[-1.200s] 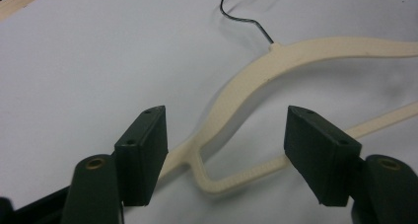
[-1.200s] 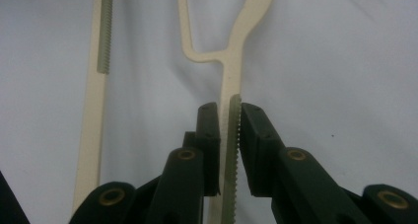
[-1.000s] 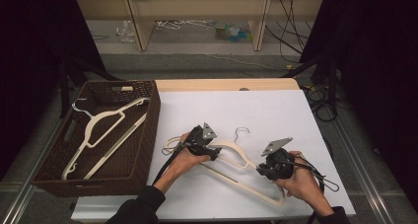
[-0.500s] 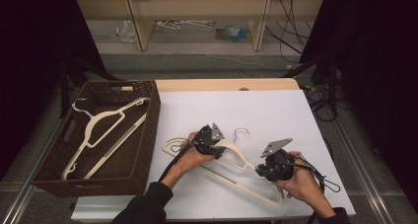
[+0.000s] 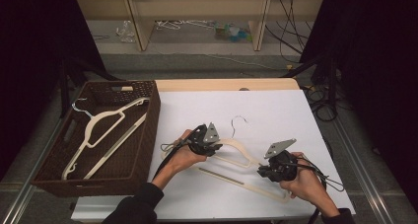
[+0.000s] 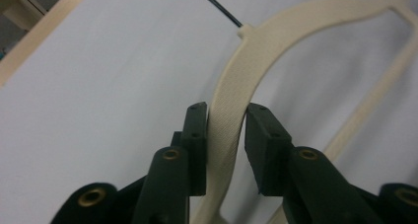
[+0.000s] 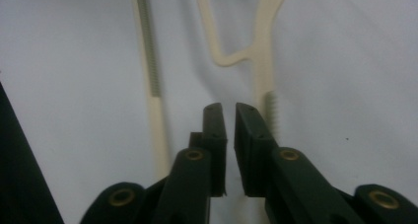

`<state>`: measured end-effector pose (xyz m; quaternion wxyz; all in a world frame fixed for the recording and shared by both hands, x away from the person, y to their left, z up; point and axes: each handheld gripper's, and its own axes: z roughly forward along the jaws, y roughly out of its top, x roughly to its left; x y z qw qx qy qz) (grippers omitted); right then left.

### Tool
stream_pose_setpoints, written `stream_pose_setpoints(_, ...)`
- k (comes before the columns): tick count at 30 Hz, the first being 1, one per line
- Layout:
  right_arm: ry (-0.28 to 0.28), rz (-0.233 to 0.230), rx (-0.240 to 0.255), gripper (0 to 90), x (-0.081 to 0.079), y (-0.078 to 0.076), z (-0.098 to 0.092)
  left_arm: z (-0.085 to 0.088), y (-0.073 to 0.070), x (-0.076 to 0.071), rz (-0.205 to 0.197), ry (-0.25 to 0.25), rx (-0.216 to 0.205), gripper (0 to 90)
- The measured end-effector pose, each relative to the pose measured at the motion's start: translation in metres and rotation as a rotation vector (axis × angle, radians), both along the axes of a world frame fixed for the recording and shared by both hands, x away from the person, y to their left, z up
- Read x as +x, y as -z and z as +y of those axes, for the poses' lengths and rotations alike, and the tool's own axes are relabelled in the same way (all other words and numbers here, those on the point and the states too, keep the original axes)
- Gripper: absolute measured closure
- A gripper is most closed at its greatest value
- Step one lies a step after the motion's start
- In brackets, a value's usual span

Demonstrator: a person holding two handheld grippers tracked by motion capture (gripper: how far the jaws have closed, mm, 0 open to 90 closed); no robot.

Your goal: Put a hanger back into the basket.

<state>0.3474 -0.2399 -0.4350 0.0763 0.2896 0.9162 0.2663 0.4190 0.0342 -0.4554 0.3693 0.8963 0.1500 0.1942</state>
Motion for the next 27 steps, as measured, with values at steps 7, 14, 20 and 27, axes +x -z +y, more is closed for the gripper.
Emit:
stream_pose_setpoints(7, -0.004, -0.082, 0.091, 65.2, -0.008, -0.015, 0.0, 0.01, -0.014, -0.02, -0.025, 0.049, -0.017, 74.9)
stream_pose_setpoints(14, -0.023, -0.11, 0.138, 56.8, -0.021, -0.02, 0.003, 0.017, -0.028, -0.043, 0.012, 0.086, -0.033, 75.9)
stream_pose_setpoints(20, -0.044, -0.142, 0.173, 52.0, -0.032, -0.033, 0.005, 0.023, -0.04, -0.053, 0.057, 0.06, -0.07, 77.2)
stream_pose_setpoints(27, -0.086, -0.133, 0.192, 43.4, -0.045, -0.032, 0.013, 0.025, -0.051, -0.061, 0.112, 0.029, -0.165, 85.1)
